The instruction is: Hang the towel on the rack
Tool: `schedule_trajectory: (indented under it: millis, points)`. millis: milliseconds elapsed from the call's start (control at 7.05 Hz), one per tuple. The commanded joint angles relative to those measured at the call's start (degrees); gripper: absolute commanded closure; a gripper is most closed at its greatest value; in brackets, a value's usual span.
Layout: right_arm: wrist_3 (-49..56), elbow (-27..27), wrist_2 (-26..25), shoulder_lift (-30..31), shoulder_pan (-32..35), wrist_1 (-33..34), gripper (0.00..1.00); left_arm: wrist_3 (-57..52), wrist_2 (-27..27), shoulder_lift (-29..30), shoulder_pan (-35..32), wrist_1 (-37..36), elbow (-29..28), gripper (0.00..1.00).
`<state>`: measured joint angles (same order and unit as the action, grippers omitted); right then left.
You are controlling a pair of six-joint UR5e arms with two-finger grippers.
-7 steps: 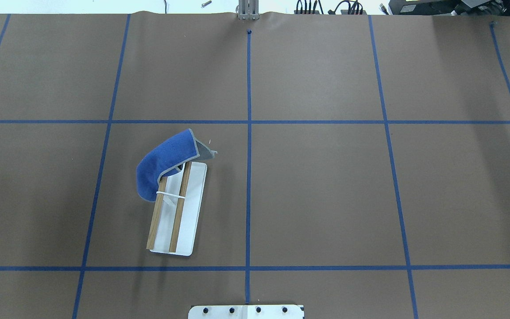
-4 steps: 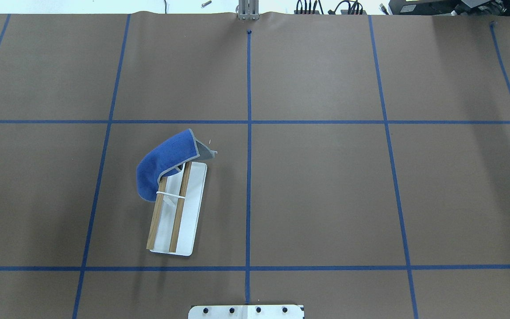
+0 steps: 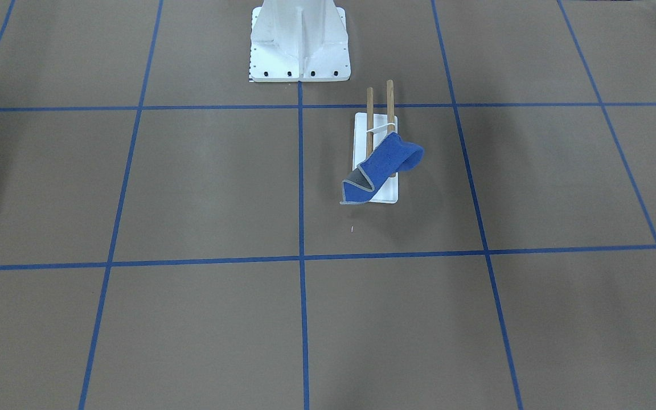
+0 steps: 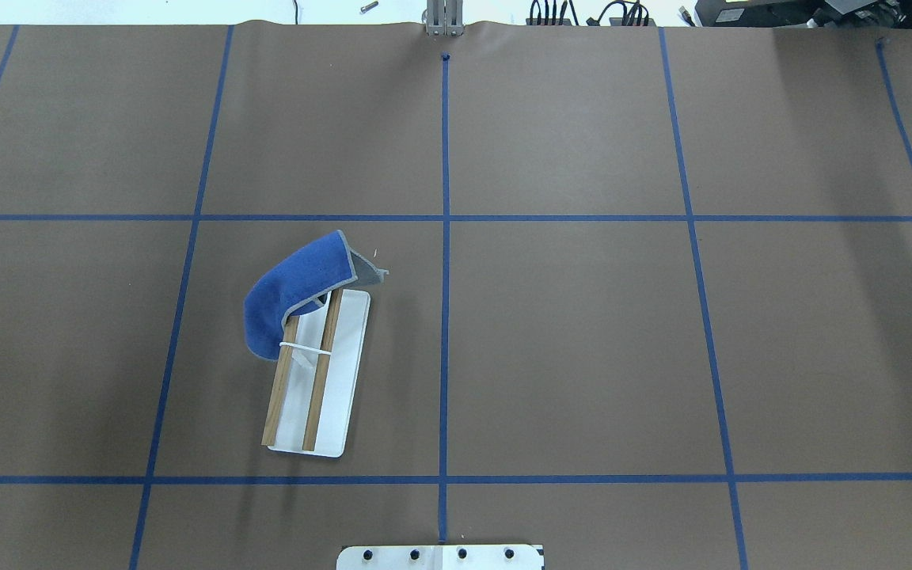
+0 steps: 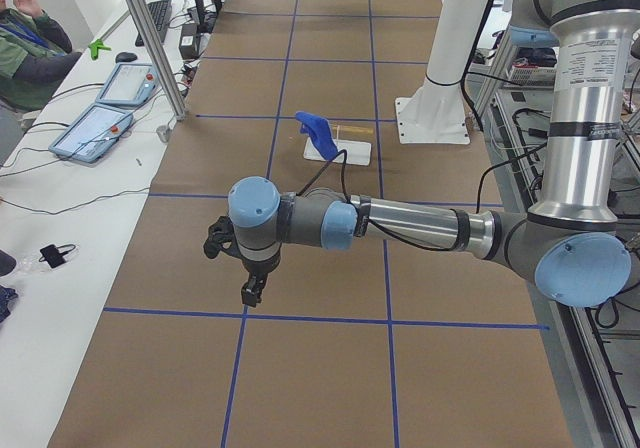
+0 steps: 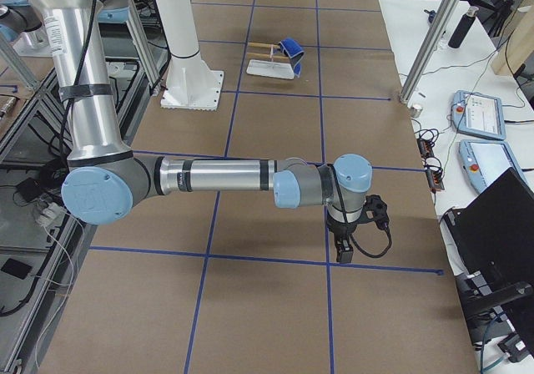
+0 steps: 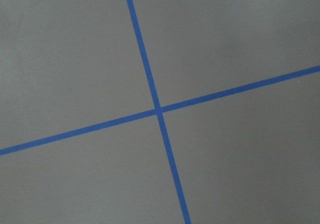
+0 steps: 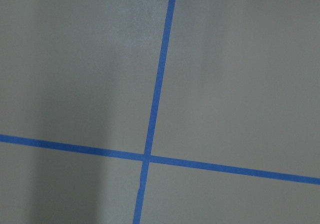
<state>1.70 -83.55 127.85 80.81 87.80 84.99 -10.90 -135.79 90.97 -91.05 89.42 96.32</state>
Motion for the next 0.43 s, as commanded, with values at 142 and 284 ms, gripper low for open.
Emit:
schedule_trajectory:
  millis: [142,284]
  points:
    - [0.0,0.0,-0.1,0.0,0.0,0.0,0.0,0.1,0.0,-0.1,0.0,0.0,0.1,0.01]
    - [0.0,0.0,-0.1,0.0,0.0,0.0,0.0,0.0,0.0,-1.1,0.0,0.2,0.3,0.01]
